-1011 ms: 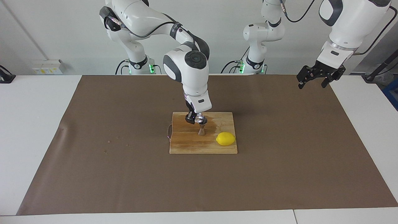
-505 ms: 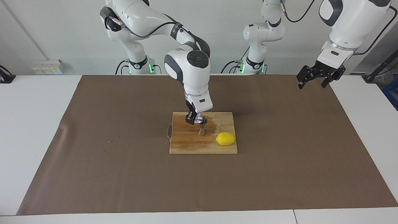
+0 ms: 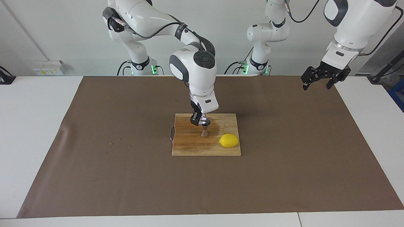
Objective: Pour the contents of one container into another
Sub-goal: 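Tip the clear glass upright and lift it away from the cup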
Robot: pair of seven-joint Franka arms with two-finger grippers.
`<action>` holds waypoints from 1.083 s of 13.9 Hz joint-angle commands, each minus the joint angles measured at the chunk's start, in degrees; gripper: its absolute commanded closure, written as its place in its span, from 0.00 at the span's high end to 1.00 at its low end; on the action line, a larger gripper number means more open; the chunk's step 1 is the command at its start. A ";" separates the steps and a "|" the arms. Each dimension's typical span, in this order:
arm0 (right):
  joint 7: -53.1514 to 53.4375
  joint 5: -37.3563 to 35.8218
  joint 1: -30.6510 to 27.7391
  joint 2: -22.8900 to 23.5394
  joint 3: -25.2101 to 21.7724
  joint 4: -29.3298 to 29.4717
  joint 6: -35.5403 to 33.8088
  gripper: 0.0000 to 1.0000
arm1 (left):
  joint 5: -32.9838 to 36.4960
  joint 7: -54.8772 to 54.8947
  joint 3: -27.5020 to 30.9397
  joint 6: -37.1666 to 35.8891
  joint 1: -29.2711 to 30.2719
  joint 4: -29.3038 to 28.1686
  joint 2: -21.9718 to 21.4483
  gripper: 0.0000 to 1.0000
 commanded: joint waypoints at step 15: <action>-2.80 -4.65 -0.35 1.39 2.33 1.85 -3.24 0.00 | -0.17 -0.49 -0.12 -0.43 0.34 -1.06 -1.32 1.00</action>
